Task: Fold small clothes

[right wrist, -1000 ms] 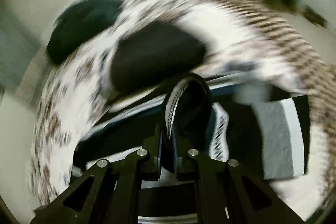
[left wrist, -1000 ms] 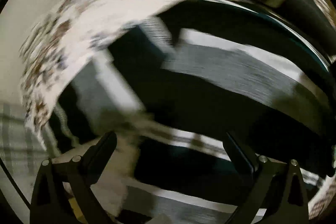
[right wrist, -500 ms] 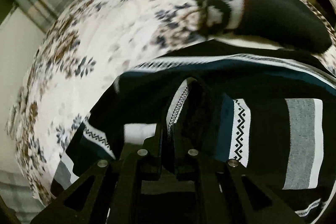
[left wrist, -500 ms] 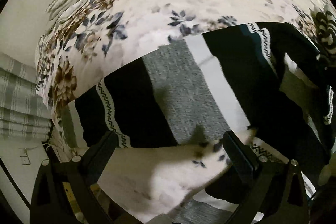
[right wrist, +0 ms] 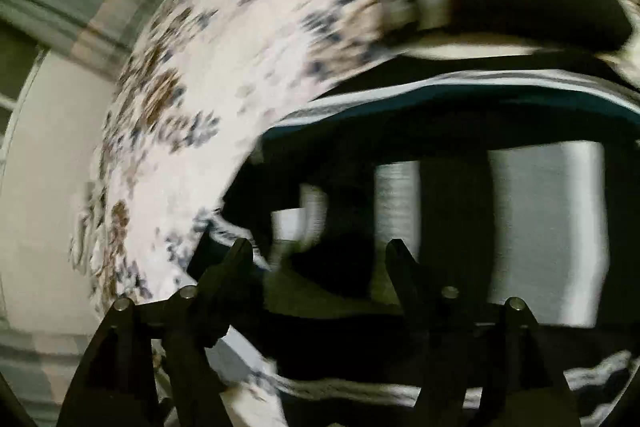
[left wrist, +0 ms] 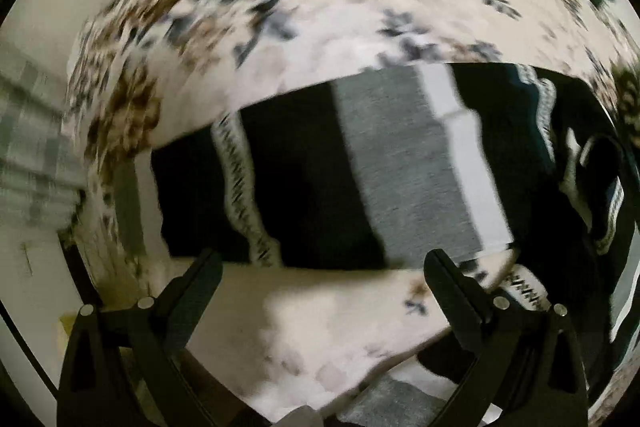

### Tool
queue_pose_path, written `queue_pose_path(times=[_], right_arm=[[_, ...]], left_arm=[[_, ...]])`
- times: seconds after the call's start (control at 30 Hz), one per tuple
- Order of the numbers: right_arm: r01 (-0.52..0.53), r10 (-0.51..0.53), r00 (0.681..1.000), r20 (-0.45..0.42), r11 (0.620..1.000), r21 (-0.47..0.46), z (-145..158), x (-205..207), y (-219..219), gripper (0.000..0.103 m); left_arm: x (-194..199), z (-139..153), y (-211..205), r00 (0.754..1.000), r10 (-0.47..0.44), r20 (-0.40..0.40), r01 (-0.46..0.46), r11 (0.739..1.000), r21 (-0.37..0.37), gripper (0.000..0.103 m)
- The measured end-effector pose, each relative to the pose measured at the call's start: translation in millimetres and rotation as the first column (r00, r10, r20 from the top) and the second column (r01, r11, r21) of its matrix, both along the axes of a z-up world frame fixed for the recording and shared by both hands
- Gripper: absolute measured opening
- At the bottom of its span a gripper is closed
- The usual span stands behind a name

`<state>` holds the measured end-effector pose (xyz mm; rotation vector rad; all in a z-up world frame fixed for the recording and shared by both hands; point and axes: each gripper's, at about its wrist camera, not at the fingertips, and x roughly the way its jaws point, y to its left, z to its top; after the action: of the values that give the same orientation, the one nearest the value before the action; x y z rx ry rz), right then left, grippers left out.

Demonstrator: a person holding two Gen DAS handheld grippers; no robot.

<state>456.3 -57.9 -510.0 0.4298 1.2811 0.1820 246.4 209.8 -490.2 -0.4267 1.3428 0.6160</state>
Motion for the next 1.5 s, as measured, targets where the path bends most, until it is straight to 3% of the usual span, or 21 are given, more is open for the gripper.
queue_pose_path(times=[0.1, 0.23, 0.37, 0.47, 0.6, 0.7, 0.9, 0.97, 1.0, 1.03, 1.07, 1.1, 1.27, 1.37, 1.5], right_arm=[[0.027, -0.027, 1.000, 0.001, 0.998, -0.057, 7, -12, -23, 0.071], [-0.043, 0.044, 0.999, 0.005, 0.991, -0.128, -3, -12, -11, 0.071], [-0.267, 0.301, 0.952, 0.062, 0.911, -0.314, -20, -5, 58, 0.071], [-0.318, 0.352, 0.936, 0.024, 0.871, -0.374, -48, 7, 95, 0.070], [-0.203, 0.218, 0.976, -0.004, 0.903, -0.379, -77, 25, 100, 0.011], [-0.136, 0.162, 0.986, 0.042, 0.922, -0.364, -68, 27, 105, 0.009], [-0.229, 0.262, 0.965, 0.032, 0.892, -0.389, -76, 22, 129, 0.010], [-0.244, 0.267, 0.964, 0.011, 0.895, -0.374, -80, 26, 132, 0.016], [-0.252, 0.270, 0.963, 0.004, 0.904, -0.344, -77, 27, 127, 0.030], [-0.258, 0.273, 0.962, 0.001, 0.913, -0.317, -74, 28, 125, 0.039], [-0.259, 0.270, 0.963, 0.000, 0.924, -0.280, -69, 28, 120, 0.061], [-0.248, 0.259, 0.966, 0.009, 0.935, -0.254, -61, 26, 113, 0.068], [-0.194, 0.216, 0.975, 0.057, 0.946, -0.261, -29, 8, 91, 0.069], [-0.158, 0.177, 0.983, 0.047, 0.950, -0.268, -24, -3, 74, 0.069], [-0.098, 0.106, 0.994, 0.019, 0.959, -0.264, -30, -11, 53, 0.069]], left_arm=[[-18, -8, 19, 0.997, 0.083, -0.009, -0.083, 0.996, -0.034, 0.103], [-38, -20, 44, 0.984, 0.175, -0.024, -0.176, 0.983, -0.047, 0.103], [-55, -26, 67, 0.972, 0.236, -0.019, -0.236, 0.971, -0.037, 0.103], [-64, -30, 79, 0.966, 0.256, -0.025, -0.256, 0.966, -0.030, 0.103], [-74, -36, 94, 0.954, 0.298, -0.030, -0.299, 0.953, -0.040, 0.103], [-83, -41, 102, 0.945, 0.327, -0.034, -0.328, 0.943, -0.049, 0.103], [-90, -52, 111, 0.933, 0.357, -0.045, -0.359, 0.930, -0.072, 0.103], [-92, -52, 112, 0.930, 0.366, -0.034, -0.367, 0.925, -0.094, 0.103], [-95, -52, 113, 0.926, 0.376, -0.028, -0.377, 0.920, -0.109, 0.103], [-100, -54, 117, 0.916, 0.400, -0.018, -0.398, 0.906, -0.140, 0.103], [-108, -56, 121, 0.904, 0.428, -0.008, -0.423, 0.890, -0.173, 0.103], [-116, -59, 127, 0.889, 0.458, 0.002, -0.448, 0.871, -0.204, 0.103], [-156, -77, 148, 0.787, 0.616, 0.022, -0.581, 0.754, -0.307, 0.103], [-178, -87, 162, 0.685, 0.727, 0.048, -0.660, 0.648, -0.380, 0.103], [-200, -101, 182, 0.568, 0.820, 0.072, -0.739, 0.547, -0.393, 0.099]])
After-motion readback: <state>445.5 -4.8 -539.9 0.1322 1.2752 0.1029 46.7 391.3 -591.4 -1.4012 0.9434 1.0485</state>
